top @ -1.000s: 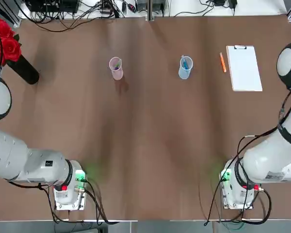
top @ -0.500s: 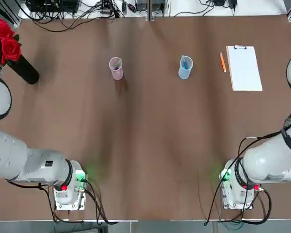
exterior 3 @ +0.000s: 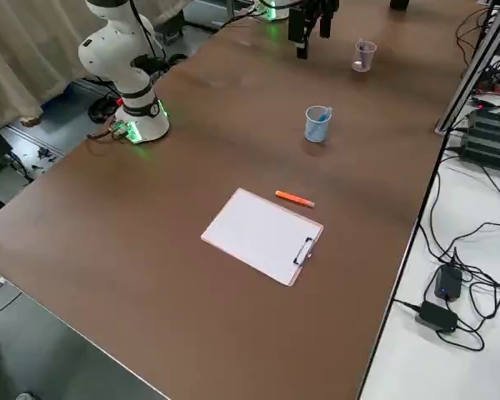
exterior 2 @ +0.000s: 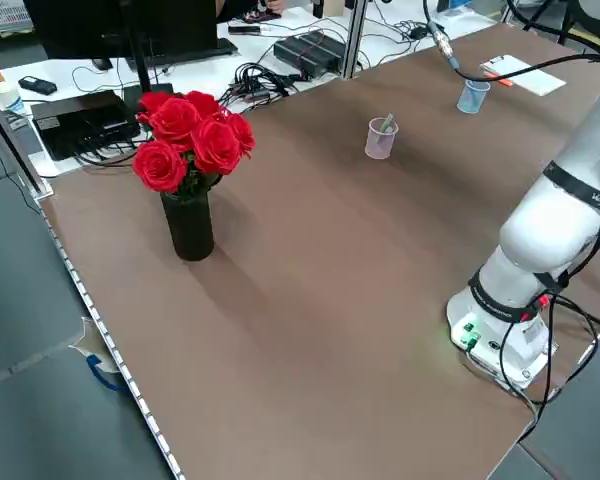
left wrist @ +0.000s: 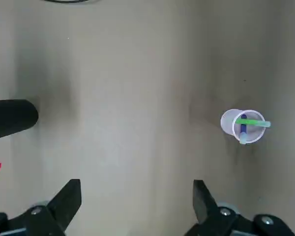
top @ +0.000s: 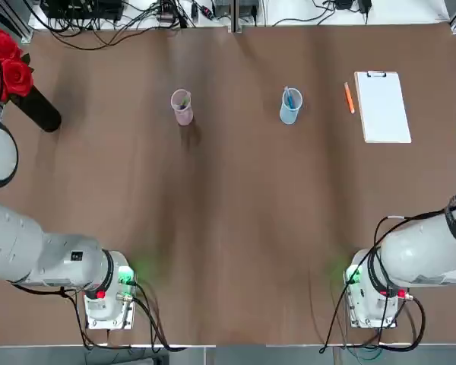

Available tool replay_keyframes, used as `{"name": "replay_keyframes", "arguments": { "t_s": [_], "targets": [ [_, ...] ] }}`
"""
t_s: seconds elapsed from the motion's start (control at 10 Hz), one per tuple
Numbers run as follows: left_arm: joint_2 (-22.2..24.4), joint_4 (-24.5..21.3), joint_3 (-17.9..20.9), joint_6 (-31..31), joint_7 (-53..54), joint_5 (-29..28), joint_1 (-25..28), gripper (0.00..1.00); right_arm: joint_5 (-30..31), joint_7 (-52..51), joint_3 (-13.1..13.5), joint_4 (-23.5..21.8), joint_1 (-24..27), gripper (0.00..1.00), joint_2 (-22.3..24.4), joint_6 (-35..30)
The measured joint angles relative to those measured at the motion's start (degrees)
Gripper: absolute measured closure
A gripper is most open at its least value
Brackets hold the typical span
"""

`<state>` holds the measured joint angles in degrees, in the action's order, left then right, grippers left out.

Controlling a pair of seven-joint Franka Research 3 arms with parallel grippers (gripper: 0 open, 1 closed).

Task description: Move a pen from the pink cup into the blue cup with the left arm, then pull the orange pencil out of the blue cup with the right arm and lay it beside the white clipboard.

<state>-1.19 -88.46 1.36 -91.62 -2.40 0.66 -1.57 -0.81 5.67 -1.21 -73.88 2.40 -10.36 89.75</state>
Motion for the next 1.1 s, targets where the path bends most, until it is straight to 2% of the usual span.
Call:
{"name": "replay_keyframes", "arguments": {
  "t_s": [0.3, 0.8, 1.1],
  "targets": [
    [0.0, 0.0, -0.2, 0.1, 0.2, 0.0, -0.1, 0.0, 0.1, 0.0, -0.2, -2.1, 0.0, 0.0, 0.9, 1.1],
    [0.0, 0.0, -0.5, 0.5, 0.2, 0.0, -0.4, 0.0, 1.7, 0.3, -0.4, -2.3, -3.0, 0.0, 1.1, 1.5],
    [0.0, 0.0, -0.5, 0.5, 2.0, 0.0, -0.4, 0.0, 1.8, 0.4, 0.0, -2.3, -3.1, 0.0, 1.1, 1.8]
  ]
}}
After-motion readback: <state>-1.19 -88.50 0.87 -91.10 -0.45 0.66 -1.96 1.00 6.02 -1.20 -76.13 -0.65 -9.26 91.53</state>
